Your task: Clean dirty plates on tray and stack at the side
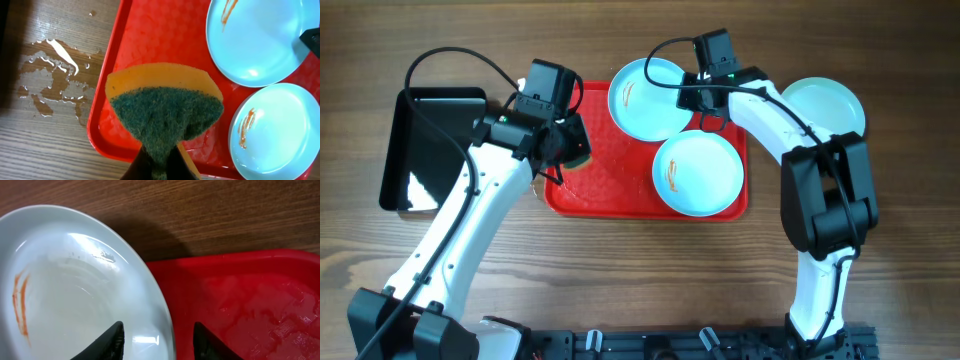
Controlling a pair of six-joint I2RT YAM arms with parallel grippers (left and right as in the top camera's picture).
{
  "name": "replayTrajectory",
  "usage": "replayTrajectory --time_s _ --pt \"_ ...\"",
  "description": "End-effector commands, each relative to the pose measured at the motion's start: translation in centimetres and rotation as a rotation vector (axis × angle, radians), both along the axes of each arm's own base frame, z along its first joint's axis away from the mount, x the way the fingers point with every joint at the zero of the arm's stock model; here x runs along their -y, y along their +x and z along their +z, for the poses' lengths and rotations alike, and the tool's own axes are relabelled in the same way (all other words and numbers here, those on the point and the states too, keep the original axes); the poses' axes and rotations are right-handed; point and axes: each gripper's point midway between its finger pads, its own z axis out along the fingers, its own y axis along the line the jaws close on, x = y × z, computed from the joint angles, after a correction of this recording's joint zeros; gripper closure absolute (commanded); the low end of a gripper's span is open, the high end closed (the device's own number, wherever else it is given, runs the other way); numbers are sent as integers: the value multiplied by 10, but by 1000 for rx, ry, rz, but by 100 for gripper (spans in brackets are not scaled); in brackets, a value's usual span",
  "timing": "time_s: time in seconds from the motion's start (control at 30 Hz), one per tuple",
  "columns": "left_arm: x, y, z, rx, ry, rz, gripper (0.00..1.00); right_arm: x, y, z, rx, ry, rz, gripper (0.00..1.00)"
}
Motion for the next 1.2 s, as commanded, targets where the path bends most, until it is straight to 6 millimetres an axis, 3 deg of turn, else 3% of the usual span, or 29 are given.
replayTrajectory --time_s 0.0,0.2,0.67,0.87,1.17 --pt "0 0 -6 -9 -6 11 96 2 2 -4 0 -15 -20 57" --pt "-1 -4 -14 -26 -2 10 96 7 1 -7 1 -40 -34 68" --pt "5 -3 -13 -20 -21 -6 96 7 -4 -34 -43 -48 -29 69" --pt "11 -4 -12 -15 -22 -22 96 7 -3 -34 -40 -47 -28 83" --pt "12 -3 -12 -12 -23 -25 96 -4 -1 -27 -33 -2 9 88"
